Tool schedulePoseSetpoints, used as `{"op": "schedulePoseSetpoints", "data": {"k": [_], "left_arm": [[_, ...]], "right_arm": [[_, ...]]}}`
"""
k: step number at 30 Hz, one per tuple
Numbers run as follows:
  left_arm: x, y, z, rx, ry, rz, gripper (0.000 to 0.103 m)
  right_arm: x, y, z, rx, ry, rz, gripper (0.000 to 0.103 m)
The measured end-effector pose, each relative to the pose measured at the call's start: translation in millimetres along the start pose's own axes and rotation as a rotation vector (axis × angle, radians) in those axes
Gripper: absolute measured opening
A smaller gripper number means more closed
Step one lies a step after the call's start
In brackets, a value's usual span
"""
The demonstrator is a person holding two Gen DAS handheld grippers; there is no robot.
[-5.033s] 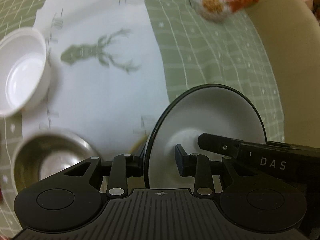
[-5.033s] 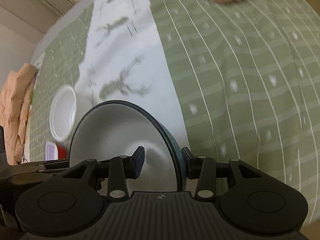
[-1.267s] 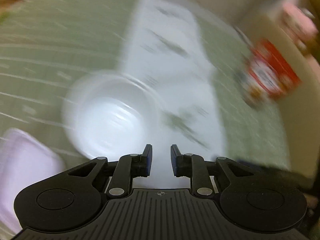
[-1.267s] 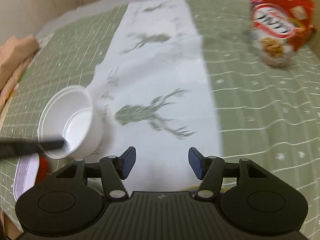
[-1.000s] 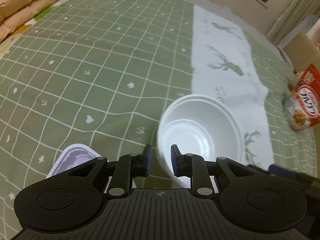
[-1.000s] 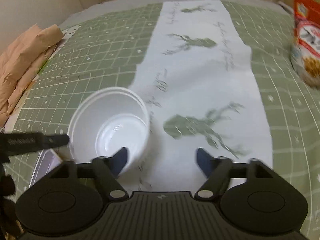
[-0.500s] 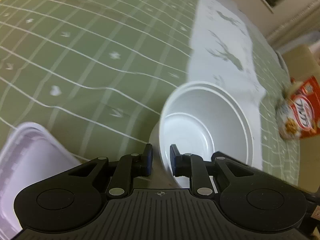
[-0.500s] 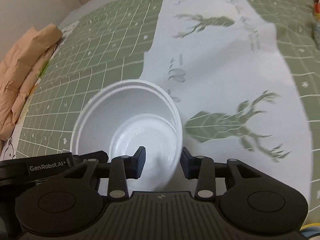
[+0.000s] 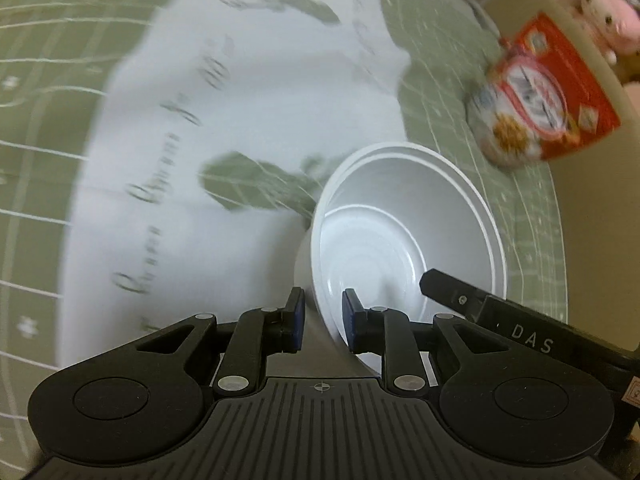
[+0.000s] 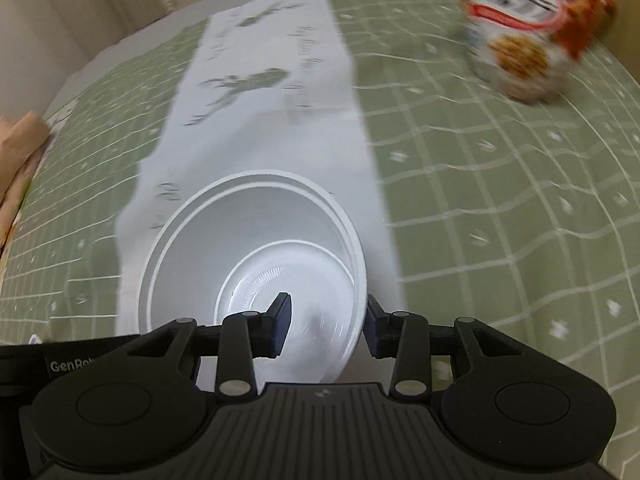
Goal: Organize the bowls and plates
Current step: 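Lift the white plastic bowl with both grippers and carry it toward the blue bowl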
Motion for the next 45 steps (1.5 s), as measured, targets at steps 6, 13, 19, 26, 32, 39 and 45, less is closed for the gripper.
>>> {"op": "schedulePoseSetpoints", "data": {"k": [6, 13, 19, 26, 32, 39, 45], "left_arm": [[14.2, -1.3, -21.2, -0.02, 0.018, -0.007, 0.021], [10.8, -0.8, -31.3, -0.051, 0.038, 0.01, 0.021], [13.2, -1.5, -41.2, -0.076, 0.065, -0.025, 0.022], [14.1, 8.4, -30.0, -0.026, 0.079, -0.063, 0.024], [6.9, 5.9, -34.3, -0.047, 0.097, -0.07, 0.021], [0.7, 3.9, -38.3, -0.063, 0.117, -0.066, 0.021], [-3.9, 2.1, -40.6, -0.071, 0.125, -0.057, 0.025]], "right_arm": [[45.0, -4.7, -6.3, -0.027, -0.033, -0.062, 0.038], [61.8, -8.4, -10.5, -0.085, 0.039, -0.203, 0.038], [50.1, -8.5, -22.4, -0.096, 0.041, -0.19, 0.039], [39.6, 1.8, -16.7, -0.047, 0.07, -0.148, 0.039], [47.5, -1.5, -28.7, -0.058, 0.01, -0.156, 0.039], [54.4, -6.7, -36.3, -0.072, -0.029, -0.151, 0.039], [62.2, -9.3, -41.3, -0.085, -0.065, -0.157, 0.039]]}}
Point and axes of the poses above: each gripper's, at about its wrist camera, not at the fingertips, and z roughly against the way its jaws point, x to its right, y to its top, the point moved 9 cm from there along -z, roughly the way its jaws point, and after that the axes turned 12 degrees about -z, right-handed, at the moved point
